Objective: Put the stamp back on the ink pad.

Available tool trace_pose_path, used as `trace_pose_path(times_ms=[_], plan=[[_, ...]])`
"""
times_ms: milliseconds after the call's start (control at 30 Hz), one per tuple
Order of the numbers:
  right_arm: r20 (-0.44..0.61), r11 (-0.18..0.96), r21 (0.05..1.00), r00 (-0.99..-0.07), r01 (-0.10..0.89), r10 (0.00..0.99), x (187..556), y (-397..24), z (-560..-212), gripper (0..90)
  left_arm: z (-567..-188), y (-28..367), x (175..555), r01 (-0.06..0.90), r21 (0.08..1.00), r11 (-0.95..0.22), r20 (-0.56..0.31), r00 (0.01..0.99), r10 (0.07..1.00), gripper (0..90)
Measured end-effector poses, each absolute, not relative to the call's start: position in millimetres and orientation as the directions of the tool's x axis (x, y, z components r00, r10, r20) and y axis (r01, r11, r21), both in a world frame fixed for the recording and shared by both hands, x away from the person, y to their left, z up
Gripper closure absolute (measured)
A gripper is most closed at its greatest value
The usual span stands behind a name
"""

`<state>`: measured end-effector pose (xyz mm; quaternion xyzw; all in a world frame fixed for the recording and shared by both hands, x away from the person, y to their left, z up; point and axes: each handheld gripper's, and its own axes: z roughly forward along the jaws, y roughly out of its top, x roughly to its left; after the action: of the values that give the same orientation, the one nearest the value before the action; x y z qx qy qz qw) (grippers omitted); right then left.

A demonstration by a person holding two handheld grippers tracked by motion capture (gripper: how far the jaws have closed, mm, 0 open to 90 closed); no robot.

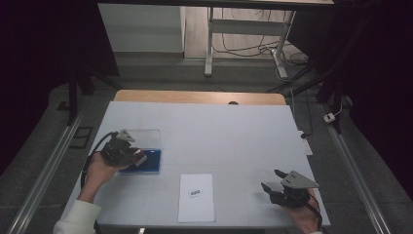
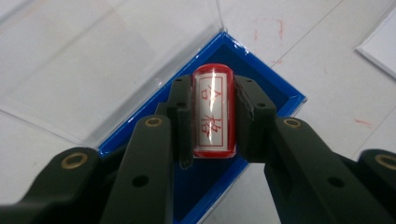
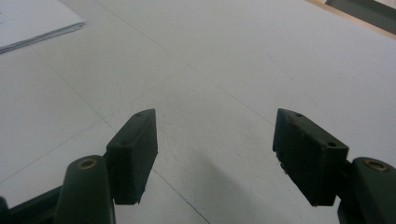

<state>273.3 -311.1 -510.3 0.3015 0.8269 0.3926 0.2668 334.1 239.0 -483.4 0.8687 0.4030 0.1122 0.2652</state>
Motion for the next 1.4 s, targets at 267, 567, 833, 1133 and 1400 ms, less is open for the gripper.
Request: trace_pose_path(times_ms=[267,567,833,1133,1400], plan=[[-0.206,0.512,0.809,-0.677,0.289,0.707,273.2,-311.2,-510.4,30.2,-487.3,235.5,335.1,0.635,0.548,-0.544,0.005,0.648,0.761,69.3],[-0.202,0.505,0.814,-0.673,0.289,0.711,273.4,-312.8,-510.2,30.1,-478.8,241.3,306.7,0.600,0.662,-0.449,0.034,0.575,0.818,26.2],[-0.195,0.496,0.818,-0.670,0.292,0.716,273.5,-314.5,-509.7,30.1,-486.3,248.5,260.1,0.569,0.737,-0.363,-0.022,0.558,0.830,20.3],[-0.194,0.500,0.817,-0.680,0.288,0.708,275.7,-312.5,-510.1,30.0,-501.3,248.3,231.4,0.572,0.758,-0.314,-0.071,0.551,0.832,20.4],[-0.189,0.492,0.824,-0.682,0.281,0.707,275.9,-313.9,-510.0,30.1,-507.8,246.4,228.9,0.574,0.758,-0.310,-0.085,0.558,0.825,20.9]])
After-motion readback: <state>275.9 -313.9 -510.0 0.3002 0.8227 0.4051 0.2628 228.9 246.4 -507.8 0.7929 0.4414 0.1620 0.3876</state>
